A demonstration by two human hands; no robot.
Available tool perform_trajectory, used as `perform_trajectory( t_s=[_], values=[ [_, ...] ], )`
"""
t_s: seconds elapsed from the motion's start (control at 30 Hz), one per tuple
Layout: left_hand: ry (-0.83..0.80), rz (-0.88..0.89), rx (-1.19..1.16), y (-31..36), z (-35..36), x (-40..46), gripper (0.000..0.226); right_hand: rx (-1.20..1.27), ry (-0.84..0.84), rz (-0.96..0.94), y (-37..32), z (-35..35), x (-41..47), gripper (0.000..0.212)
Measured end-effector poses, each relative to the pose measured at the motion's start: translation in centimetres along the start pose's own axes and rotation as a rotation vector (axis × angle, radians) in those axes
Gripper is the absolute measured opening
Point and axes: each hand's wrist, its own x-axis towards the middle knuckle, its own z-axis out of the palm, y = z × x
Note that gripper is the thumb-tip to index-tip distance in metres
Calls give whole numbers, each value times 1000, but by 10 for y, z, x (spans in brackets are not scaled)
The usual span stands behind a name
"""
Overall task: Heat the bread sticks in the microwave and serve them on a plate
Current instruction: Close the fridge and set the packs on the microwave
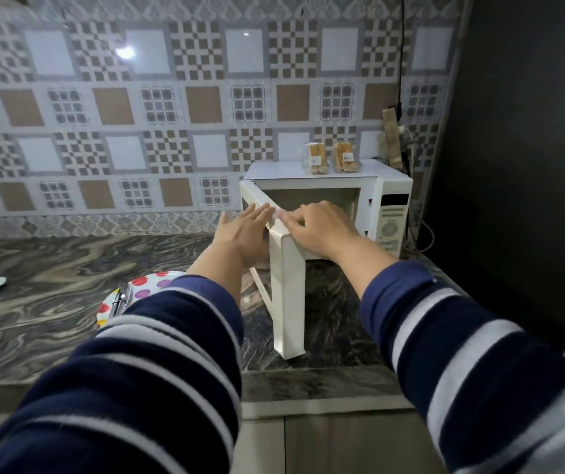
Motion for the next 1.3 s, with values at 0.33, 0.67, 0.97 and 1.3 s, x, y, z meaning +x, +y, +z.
perform_trajectory(
  t_s=[0.33,0.67,0.97,1.3],
  values=[
    [-97,-6,175,-51,-35,-19,78,145,122,-44,-36,26,16,68],
    [178,-117,-379,19,-73,54,61,17,-96,288,33,-10,38,47],
    [80,-183,-362,61,-24,154,55,-104,-80,416,132,-9,86,42],
    [205,-290,-478,72,33,288,62,157,188,309,255,10,200,42]
  ],
)
